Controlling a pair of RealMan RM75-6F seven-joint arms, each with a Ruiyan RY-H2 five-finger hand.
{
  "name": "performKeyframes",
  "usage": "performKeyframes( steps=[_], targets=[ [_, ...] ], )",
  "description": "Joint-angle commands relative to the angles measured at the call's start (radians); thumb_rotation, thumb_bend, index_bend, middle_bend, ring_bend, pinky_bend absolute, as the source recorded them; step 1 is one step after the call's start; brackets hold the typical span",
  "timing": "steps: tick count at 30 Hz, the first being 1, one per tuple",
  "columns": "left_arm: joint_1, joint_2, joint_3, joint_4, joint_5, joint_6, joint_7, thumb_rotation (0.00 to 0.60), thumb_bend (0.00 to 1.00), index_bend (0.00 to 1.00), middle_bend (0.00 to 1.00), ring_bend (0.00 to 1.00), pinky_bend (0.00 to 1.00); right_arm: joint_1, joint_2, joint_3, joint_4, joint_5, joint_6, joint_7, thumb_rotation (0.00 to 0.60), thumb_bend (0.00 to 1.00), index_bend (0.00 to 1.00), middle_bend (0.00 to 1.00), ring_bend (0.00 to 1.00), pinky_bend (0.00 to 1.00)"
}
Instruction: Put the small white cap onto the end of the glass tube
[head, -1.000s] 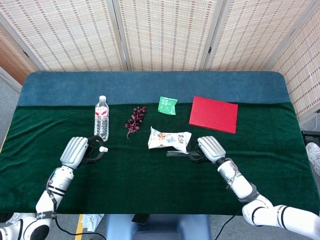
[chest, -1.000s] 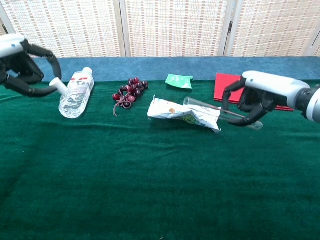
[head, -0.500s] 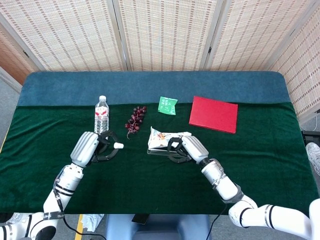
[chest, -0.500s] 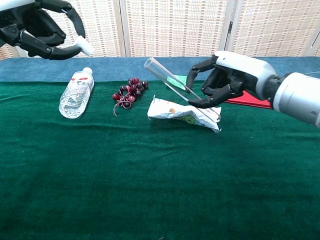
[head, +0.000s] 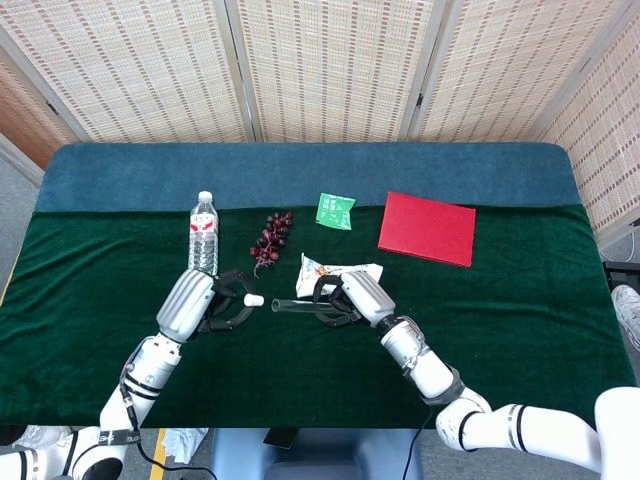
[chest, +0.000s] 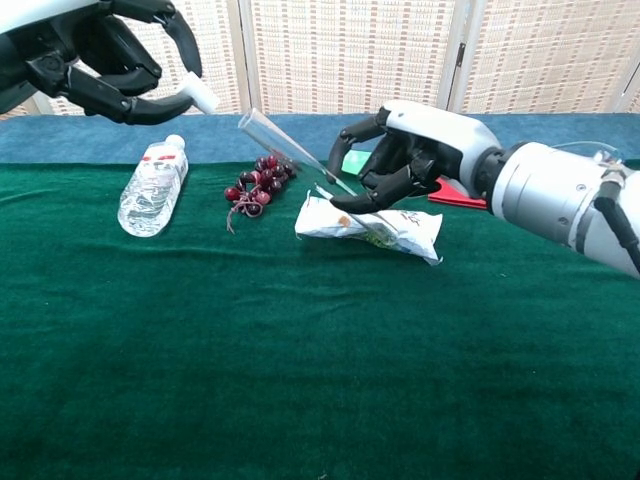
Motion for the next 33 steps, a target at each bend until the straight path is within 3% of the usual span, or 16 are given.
performKeyframes(
  steps=[1,33],
  targets=[
    [-0.002,-0.002,0.001,0.0,0.001,0.001,0.0,0.6,0.47,0.66,1.0,0.87,0.86,0.002,-0.002,0.002,0.0,0.006,0.002,-0.006,0.6,0.86,0.9,1.0,1.0,1.0],
    [-0.01,-0.037,0.015,-0.006,0.038,0.044,0.062,0.6,0.47,0.66,1.0,0.86,0.86,0.021,-0.027,0.016,-0.005,0.031,0.011,-0.008,0.6,0.86,0.9,1.0,1.0,1.0]
  ],
)
